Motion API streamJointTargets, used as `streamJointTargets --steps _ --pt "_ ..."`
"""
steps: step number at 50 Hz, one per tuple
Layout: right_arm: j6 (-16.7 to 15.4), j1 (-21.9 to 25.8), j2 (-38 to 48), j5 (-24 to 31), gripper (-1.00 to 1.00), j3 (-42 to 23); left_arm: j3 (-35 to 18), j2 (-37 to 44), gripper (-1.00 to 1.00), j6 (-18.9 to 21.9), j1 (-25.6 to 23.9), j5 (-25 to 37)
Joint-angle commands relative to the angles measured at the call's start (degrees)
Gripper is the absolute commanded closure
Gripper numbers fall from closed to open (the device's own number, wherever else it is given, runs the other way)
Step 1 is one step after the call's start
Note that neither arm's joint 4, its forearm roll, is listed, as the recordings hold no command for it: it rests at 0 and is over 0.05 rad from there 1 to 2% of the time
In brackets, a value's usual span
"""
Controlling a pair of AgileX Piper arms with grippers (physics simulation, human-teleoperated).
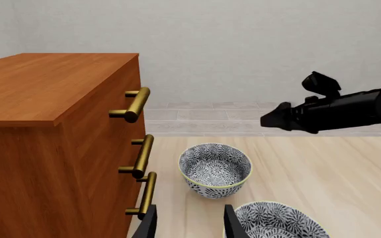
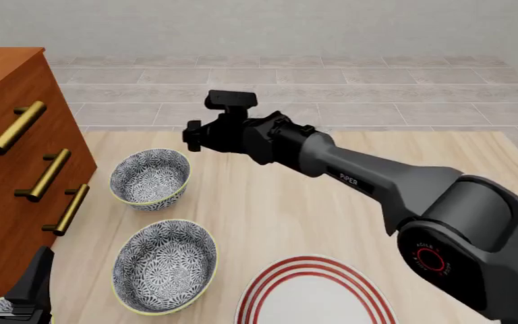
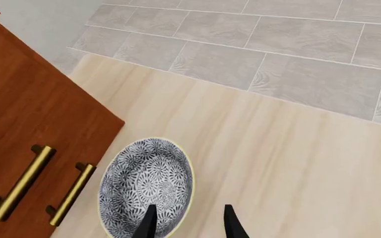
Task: Pick up the bowl and put it in the front on the plate.
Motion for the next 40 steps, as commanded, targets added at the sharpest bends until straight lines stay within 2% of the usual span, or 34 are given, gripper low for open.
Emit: streamJointTargets --steps 1,11,29,40 --pt "0.8 0.4 2.8 -0.3 -1.00 -2.0 0.0 0.0 -1.00 0.0 0.0 0.0" --pt "0.6 0.8 4.7 0.1 -1.00 -3.9 0.0 0.0 -1.00 0.0 0.0 0.0" --pt "-0.5 1.8 9.5 3.7 -1.00 -11.3 0.0 0.0 -1.00 0.0 0.0 0.0" --pt "-0.9 2.3 11.0 4.2 -1.00 -12.5 0.0 0.0 -1.00 0.0 0.0 0.0"
